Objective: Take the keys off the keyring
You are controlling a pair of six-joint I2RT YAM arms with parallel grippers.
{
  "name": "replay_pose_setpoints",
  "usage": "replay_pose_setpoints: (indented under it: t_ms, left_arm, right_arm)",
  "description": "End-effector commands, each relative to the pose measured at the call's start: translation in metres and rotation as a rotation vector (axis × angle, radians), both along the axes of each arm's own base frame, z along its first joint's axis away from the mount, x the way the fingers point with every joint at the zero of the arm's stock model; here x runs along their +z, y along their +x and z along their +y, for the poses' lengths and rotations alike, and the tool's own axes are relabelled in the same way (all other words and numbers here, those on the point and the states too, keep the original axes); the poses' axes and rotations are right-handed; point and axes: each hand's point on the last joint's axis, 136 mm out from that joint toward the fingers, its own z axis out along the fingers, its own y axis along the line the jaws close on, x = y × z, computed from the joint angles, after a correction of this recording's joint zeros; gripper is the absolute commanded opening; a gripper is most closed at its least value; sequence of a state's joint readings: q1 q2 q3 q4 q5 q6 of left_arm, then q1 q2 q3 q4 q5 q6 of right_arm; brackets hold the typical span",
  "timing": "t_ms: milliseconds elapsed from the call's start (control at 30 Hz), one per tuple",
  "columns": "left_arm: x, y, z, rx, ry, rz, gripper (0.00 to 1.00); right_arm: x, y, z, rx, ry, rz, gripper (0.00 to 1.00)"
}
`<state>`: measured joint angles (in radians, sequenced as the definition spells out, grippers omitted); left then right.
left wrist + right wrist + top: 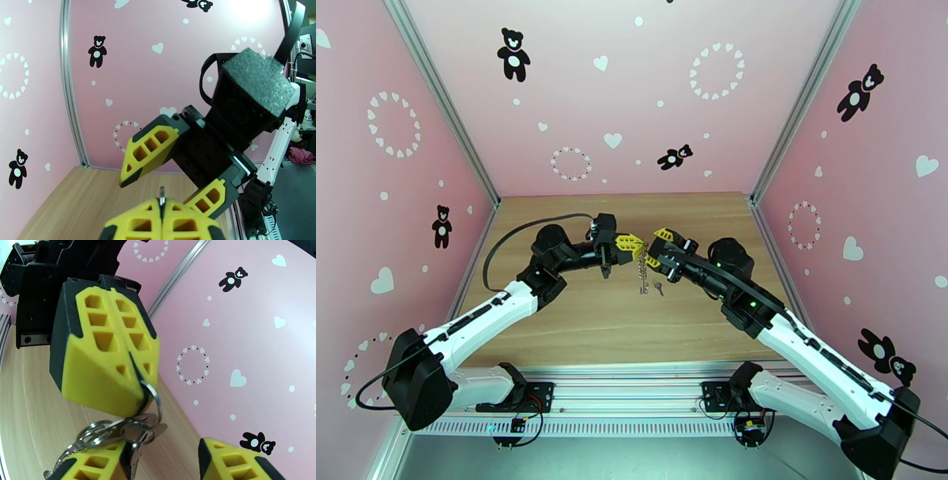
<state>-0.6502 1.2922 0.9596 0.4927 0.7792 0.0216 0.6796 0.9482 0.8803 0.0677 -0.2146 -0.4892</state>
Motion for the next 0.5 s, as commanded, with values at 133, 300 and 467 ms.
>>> replay_pose_setpoints:
  t_ms: [133,300,467]
  left_arm:
    - [0.0089,-0.0006,-0.0013,-0.020,-0.009,-0.008,0.00]
    - [0.0102,-0.0005,-0.0014,-0.020,-0.011,-0.009,0.00]
    - [0.0100,-0.0003,-0.0019,-0.023,-0.011,-0.009,0.00]
  right_arm:
    - [0.0223,-0.0054,-0.0043,-0.002,0.030,-0.075,0.48]
    - [0.0208,-0.0046,-0.0048,-0.007,0.020,-0.090,0.48]
    - [0.0207,-0.0108,-0.0011,0.032,0.028,-0.073,0.45]
